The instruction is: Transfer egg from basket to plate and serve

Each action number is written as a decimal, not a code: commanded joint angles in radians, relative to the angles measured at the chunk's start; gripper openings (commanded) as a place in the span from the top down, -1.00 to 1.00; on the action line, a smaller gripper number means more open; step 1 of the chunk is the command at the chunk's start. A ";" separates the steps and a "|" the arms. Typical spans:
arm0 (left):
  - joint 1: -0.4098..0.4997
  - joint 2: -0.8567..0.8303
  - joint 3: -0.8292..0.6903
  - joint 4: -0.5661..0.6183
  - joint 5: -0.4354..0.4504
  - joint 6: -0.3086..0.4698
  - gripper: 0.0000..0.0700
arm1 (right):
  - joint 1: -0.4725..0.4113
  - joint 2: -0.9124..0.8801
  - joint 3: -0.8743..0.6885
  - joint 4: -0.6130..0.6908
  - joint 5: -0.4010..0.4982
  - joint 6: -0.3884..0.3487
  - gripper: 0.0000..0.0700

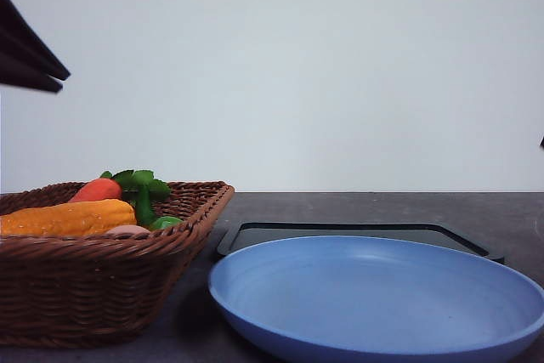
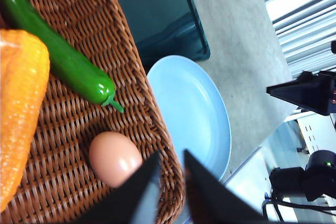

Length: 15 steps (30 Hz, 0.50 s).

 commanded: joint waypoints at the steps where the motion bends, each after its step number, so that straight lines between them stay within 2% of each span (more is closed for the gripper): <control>1: -0.006 0.008 0.014 0.009 -0.001 0.013 0.07 | 0.017 0.038 0.010 0.009 0.031 -0.018 0.41; 3: -0.007 0.008 0.014 0.010 -0.001 0.014 0.01 | 0.035 0.080 0.010 0.024 0.045 -0.018 0.41; 15: -0.007 0.008 0.014 0.013 -0.002 0.014 0.02 | 0.126 0.383 0.009 0.195 0.038 -0.009 0.41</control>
